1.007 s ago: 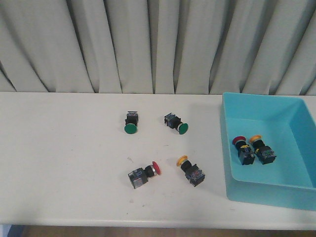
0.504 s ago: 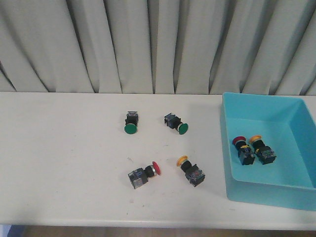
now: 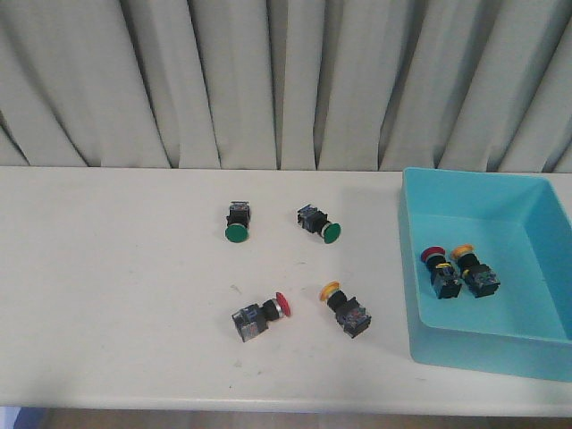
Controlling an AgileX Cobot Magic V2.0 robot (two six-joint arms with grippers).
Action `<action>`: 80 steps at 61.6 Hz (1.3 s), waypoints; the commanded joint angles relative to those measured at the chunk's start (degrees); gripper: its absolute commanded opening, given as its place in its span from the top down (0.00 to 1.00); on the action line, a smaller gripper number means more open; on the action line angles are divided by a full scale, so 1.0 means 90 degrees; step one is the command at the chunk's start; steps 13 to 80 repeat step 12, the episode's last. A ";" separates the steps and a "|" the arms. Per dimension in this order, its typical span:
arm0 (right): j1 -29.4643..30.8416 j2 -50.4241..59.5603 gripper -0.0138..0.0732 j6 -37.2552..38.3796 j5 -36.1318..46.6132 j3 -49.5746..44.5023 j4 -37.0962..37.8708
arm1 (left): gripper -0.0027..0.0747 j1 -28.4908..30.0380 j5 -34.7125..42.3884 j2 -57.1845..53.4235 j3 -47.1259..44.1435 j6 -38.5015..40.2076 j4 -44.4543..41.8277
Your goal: Pick red and yellow buttons and place in box
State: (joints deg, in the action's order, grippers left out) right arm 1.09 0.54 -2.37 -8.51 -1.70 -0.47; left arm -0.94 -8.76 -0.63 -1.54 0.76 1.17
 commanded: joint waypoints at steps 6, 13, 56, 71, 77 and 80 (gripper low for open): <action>-0.0010 0.0070 0.85 -0.0011 0.0481 -0.0039 0.0052 | 0.98 -0.0007 0.0479 -0.0083 -0.0296 0.0019 0.0074; -0.0010 0.0070 0.85 -0.0011 0.0481 -0.0039 0.0052 | 0.98 -0.0007 0.0479 -0.0083 -0.0296 0.0019 0.0074; -0.0010 0.0070 0.85 -0.0011 0.0481 -0.0039 0.0052 | 0.98 -0.0007 0.0479 -0.0083 -0.0296 0.0019 0.0074; -0.0010 0.0070 0.85 -0.0011 0.0481 -0.0039 0.0052 | 0.98 -0.0007 0.0479 -0.0083 -0.0296 0.0019 0.0074; -0.0010 0.0070 0.85 -0.0011 0.0481 -0.0039 0.0052 | 0.98 -0.0007 0.0479 -0.0083 -0.0296 0.0019 0.0074; -0.0010 0.0070 0.85 -0.0011 0.0481 -0.0039 0.0052 | 0.98 -0.0007 0.0479 -0.0083 -0.0296 0.0019 0.0074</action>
